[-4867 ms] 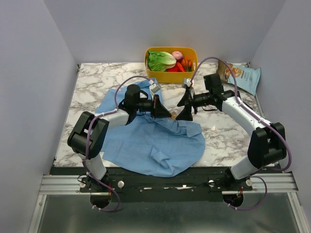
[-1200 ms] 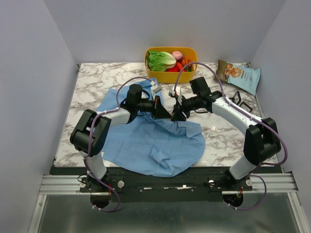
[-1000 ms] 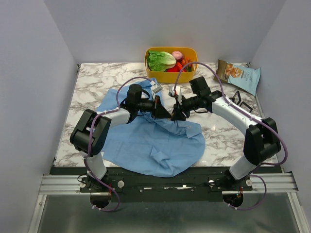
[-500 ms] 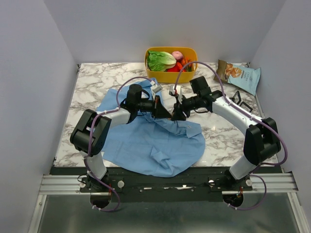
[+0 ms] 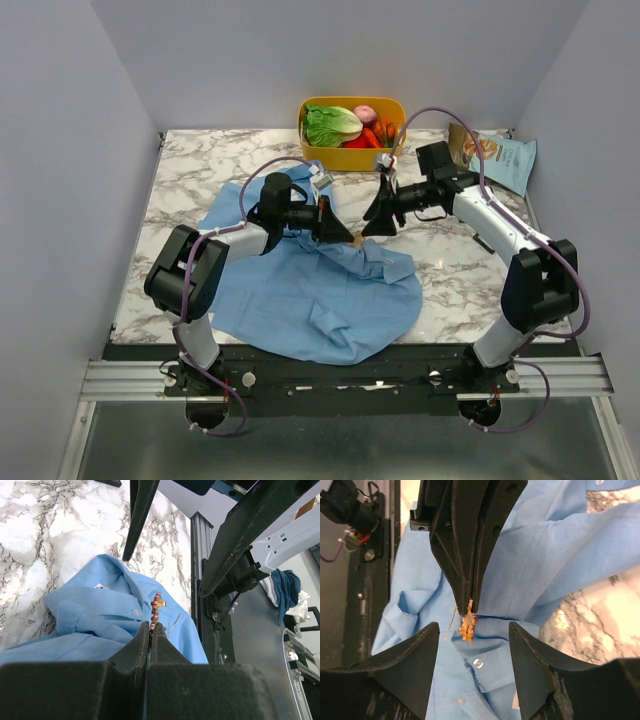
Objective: Remove the brooch from the garment
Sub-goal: Close the brooch.
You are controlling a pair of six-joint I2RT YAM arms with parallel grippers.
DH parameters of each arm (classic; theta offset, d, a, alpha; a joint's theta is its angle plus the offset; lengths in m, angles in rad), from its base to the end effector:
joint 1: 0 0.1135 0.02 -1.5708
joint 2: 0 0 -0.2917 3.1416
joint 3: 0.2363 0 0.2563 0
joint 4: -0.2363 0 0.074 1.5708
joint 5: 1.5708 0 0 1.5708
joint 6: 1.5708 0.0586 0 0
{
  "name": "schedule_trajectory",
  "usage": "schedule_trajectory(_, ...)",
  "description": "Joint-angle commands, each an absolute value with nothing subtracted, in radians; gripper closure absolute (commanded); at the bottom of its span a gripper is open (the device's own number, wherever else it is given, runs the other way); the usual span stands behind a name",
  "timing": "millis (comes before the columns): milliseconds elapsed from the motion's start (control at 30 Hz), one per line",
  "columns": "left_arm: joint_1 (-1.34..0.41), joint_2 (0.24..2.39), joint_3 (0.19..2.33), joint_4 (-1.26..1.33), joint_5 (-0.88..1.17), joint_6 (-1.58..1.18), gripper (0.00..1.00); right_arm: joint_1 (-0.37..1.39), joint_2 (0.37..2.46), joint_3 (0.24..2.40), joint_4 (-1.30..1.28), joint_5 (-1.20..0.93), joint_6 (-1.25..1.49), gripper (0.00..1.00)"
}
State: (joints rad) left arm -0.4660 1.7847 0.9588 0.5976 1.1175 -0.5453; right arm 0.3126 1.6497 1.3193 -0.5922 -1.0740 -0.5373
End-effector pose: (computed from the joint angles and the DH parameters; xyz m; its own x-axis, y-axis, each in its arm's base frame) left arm 0.3266 -0.2232 0.2335 -0.6807 0.0881 -0.7273 0.7322 0.0508 -0.6792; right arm 0.3264 0.1596 0.2990 -0.3182 -0.3592 -0.8774 -0.9480 0.1239 0.2930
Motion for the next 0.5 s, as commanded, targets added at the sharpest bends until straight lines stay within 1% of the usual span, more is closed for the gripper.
schedule_trajectory(0, -0.469, 1.793, 0.971, 0.624, 1.154, -0.558, 1.0, 0.316, 1.689, 1.333, -0.591, -1.138, -0.485, 0.37)
schedule_trajectory(167, -0.471, 1.792, 0.973, 0.623, 1.155, -0.56, 1.0, 0.316, 1.704, 1.336, -0.592, -1.154, -0.476, 0.41)
schedule_trajectory(300, -0.472, 1.793, 0.971, 0.624, 1.157, -0.561, 1.0, 0.316, 1.715, 1.339, -0.588, -1.155, -0.469, 0.47)
schedule_trajectory(467, -0.474, 1.795, 0.971, 0.623, 1.158, -0.56, 1.0, 0.319, 1.727, 1.336, -0.578, -1.155, -0.456, 0.5)
